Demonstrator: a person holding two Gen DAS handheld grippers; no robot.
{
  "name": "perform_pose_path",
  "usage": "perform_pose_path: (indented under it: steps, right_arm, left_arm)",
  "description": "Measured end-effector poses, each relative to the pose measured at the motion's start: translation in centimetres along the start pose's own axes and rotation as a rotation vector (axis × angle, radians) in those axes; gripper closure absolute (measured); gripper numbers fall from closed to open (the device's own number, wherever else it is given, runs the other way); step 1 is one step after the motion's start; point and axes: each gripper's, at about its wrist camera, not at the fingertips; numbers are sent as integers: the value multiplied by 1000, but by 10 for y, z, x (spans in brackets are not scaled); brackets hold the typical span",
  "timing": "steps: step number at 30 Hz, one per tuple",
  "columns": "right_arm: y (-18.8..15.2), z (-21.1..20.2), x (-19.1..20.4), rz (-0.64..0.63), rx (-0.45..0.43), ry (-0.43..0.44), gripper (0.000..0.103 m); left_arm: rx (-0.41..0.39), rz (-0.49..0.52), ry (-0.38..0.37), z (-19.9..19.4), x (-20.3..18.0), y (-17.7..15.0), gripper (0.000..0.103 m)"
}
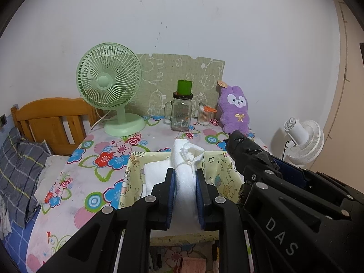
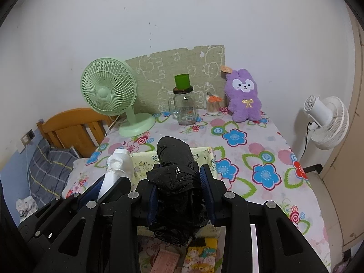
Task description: Organize soft objects
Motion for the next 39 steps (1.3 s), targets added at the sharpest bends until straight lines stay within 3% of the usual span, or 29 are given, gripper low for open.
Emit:
perform_pose_path:
  steps: [21, 28, 39]
  right_arm:
    - [-2, 97, -5, 8, 92, 28, 65]
    - [-5, 120, -2, 11, 133, 52, 65]
    - [-6, 127, 5, -14, 128, 74, 65]
  left_arm:
    - [102, 0, 39, 84, 17, -5, 87]
    - [165, -38, 45, 102, 28, -10, 69]
    - [189, -52, 42, 105, 34, -11, 39]
Point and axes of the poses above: each gripper's, at about its wrist camera, not at the fingertips, and z roughly the way its jaws point, x to its left, y to its top, and after that the axes turned 2 degrees about -x, right-handed
